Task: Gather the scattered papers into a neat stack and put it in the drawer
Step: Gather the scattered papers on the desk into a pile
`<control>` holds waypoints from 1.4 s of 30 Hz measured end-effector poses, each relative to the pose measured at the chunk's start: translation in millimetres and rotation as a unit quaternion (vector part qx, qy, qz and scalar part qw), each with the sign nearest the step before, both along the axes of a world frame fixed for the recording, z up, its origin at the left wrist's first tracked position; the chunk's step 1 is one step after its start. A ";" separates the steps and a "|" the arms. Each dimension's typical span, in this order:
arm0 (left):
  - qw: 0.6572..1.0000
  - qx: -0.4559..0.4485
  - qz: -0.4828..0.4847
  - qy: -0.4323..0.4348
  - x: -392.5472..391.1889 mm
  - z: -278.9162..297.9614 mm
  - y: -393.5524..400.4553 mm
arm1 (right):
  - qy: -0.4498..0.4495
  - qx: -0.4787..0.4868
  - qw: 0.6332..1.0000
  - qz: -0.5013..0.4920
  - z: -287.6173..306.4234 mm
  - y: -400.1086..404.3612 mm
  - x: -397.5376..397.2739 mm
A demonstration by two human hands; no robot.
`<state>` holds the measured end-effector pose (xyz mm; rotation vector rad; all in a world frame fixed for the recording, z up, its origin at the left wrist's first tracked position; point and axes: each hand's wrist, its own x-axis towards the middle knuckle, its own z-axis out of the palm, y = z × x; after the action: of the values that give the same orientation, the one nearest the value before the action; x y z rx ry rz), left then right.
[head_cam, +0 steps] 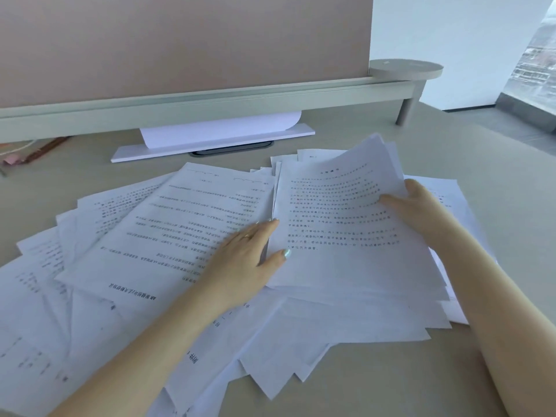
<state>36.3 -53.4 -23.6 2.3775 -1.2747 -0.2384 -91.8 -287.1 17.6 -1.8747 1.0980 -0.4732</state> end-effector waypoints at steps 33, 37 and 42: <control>0.963 0.113 0.233 -0.075 36.2 6.0 87.7 | -0.381 0.108 0.905 -0.153 6.6 36.2 22.8; 0.965 0.120 0.225 -0.051 34.8 4.2 88.2 | -0.454 0.098 0.859 -0.213 10.7 17.4 9.2; 0.975 0.052 0.216 -0.030 28.5 1.2 78.8 | -0.311 0.080 0.939 -0.124 -8.0 35.6 18.7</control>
<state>64.8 25.4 -22.4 2.6955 -0.7516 -0.1019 -73.1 -251.4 9.7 -1.3024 0.9012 -1.0090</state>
